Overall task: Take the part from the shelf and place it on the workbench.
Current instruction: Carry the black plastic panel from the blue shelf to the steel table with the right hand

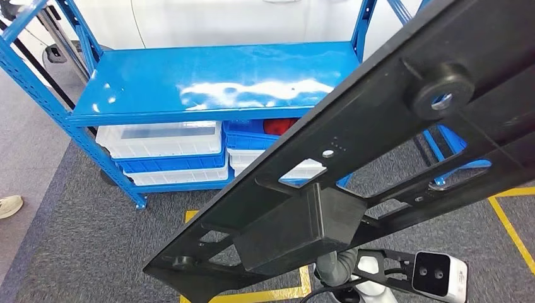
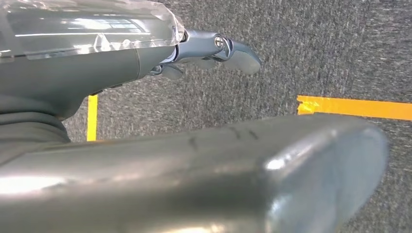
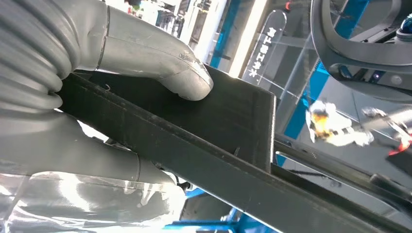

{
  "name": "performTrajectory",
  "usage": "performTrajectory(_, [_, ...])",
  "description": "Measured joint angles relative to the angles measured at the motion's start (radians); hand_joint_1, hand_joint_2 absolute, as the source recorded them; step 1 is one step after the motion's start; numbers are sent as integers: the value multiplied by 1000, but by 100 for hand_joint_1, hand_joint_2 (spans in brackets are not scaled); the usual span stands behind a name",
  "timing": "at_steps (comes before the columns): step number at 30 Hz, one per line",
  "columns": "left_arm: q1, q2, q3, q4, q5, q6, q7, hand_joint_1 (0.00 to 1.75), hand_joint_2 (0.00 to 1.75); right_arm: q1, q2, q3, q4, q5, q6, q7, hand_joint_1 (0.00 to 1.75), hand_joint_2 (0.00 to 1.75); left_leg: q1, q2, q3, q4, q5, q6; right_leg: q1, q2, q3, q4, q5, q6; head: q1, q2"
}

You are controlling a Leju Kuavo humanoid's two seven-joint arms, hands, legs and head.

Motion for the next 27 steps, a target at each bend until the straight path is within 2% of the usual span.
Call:
performTrajectory(3, [0, 0, 0, 0, 0, 0, 1, 0, 0, 0, -1, 0, 1, -3, 1, 0, 175, 175, 1, 0, -6, 4, 4, -17, 1, -1, -6, -6, 9, -20, 0, 0])
performTrajectory(4, [0, 0, 0, 0, -1, 0, 1, 0, 0, -1, -1, 0, 2, -4, 1, 0, 175, 175, 2, -1, -13, 18, -9, -23, -1, -2, -8, -9, 14, -27, 0, 0])
performTrajectory(5, [0, 0, 0, 0, -2, -1, 1, 0, 0, -1, -1, 0, 2, -5, 0, 0, 175, 175, 3, -1, -27, 51, -33, -28, -2, -3, -10, -13, 19, -34, 0, 0])
performTrajectory(6, [0, 0, 0, 0, -3, -2, 1, 0, 0, -1, -1, 0, 2, -4, -2, 0, 175, 175, 5, -1, -50, 106, -69, -32, -2, -4, -14, -13, 23, -38, 0, 0])
performTrajectory(8, [1, 0, 0, 0, -5, -3, 1, 0, 0, 1, -2, 0, 5, 0, -7, 0, 175, 175, 5, -1, -107, 246, -137, -39, 0, -4, -25, -12, 29, -42, 0, 0])
performTrajectory(9, [2, 0, 0, 0, -6, -4, 1, 0, 0, 2, -3, 0, 7, 4, -8, 0, 175, 175, 5, -1, -122, 289, -150, -40, 2, -4, -30, -11, 32, -42, 0, 0])
performTrajectory(10, [3, 0, 0, 0, -6, -4, 2, 0, 0, 4, -4, 0, 9, 9, -8, 0, 175, 175, 5, -1, -116, 290, -143, -39, 3, -4, -34, -9, 34, -42, 0, 0])
performTrajectory(11, [4, 0, 0, 0, -6, -4, 2, 0, 0, 6, -5, 0, 10, 16, -8, 0, 175, 175, 5, 0, -89, 248, -117, -37, 3, -6, -36, -8, 36, -41, 0, 0])
performTrajectory(13, [3, 0, 0, 0, -3, -3, 2, 0, 0, 8, -7, 0, 13, 40, -7, 0, 175, 175, 1, 18, -6, 100, -60, -27, 7, -13, -37, -4, 37, -39, 0, 0])
performTrajectory(14, [0, 0, 1, 0, -1, -3, 3, 0, 0, 8, -7, 0, 15, 55, -7, 0, 175, 175, -2, 28, 23, 42, -44, -19, 9, -18, -37, -3, 38, -36, 0, 0])
performTrajectory(15, [-3, -1, 1, 0, 1, -2, 3, 0, 0, 7, -7, 1, 18, 70, -6, 0, 175, 175, -6, 35, 38, 8, -37, -12, 11, -23, -37, -2, 39, -32, 0, 0])
performTrajectory(16, [-4, -2, 2, 0, 3, -1, 4, 0, 0, 6, -7, 3, 20, 82, -6, 0, 175, 175, -10, 34, 38, -3, -39, -6, 12, -28, -38, -2, 41, -27, 0, 0])
performTrajectory(18, [-1, -5, 3, 0, 6, 3, 6, 0, 0, 0, -8, 10, 24, 95, -7, 0, 175, 175, -8, 20, 35, -8, -28, 5, 10, -38, -40, 0, 41, -16, 0, 0])
performTrajectory(19, [1, -6, 4, 0, 6, 5, 6, 0, 0, -5, -10, 15, 25, 94, -7, 0, 175, 175, -6, 13, 34, -12, -21, 11, 8, -34, -44, 10, 31, -9, 0, 0])
performTrajectory(20, [1, -7, 4, 0, 6, 10, 6, 0, 0, -11, -13, 18, 25, 90, -4, 0, 175, 175, -3, 8, 32, -16, -14, 17, 7, -26, -57, 38, 8, -4, 0, 0])
performTrajectory(21, [0, -8, 5, 0, 4, 16, 3, 0, 0, -17, -17, 18, 27, 83, 3, 0, 175, 175, -1, 2, 28, -18, -8, 21, 5, -16, -79, 89, -26, 2, 0, 0])
performTrajectory(23, [-1, -8, 5, 0, -1, 37, -8, 0, 0, -24, -29, 10, 33, 70, 26, 0, 175, 175, -1, -13, 16, -16, 0, 24, 0, -4, -138, 226, -97, 8, 0, 0])
performTrajectory(24, [0, -9, 5, 0, -4, 46, -12, 0, 0, -25, -34, 6, 38, 66, 35, 0, 175, 175, -1, -21, 11, -15, 2, 23, -3, -2, -159, 276, -113, 11, 0, 0])
performTrajectory(25, [1, -9, 5, 0, -5, 53, -15, 0, 0, -27, -38, 2, 42, 64, 40, 0, 175, 175, -1, -30, 7, -12, 4, 22, -5, -2, -161, 290, -109, 13, 0, 0])
performTrajectory(26, [1, -9, 5, 0, -5, 56, -17, 0, 0, -29, -41, -1, 46, 63, 43, 0, 175, 175, 0, -40, 4, -9, 5, 20, -8, 0, -143, 260, -85, 14, 0, 0])
performTrajectory(27, [1, -9, 5, 0, -6, 58, -19, 0, 0, -32, -43, -2, 49, 62, 45, 0, 175, 175, 1, -51, 2, -4, 5, 17, -12, 8, -107, 196, -51, 14, 0, 0])
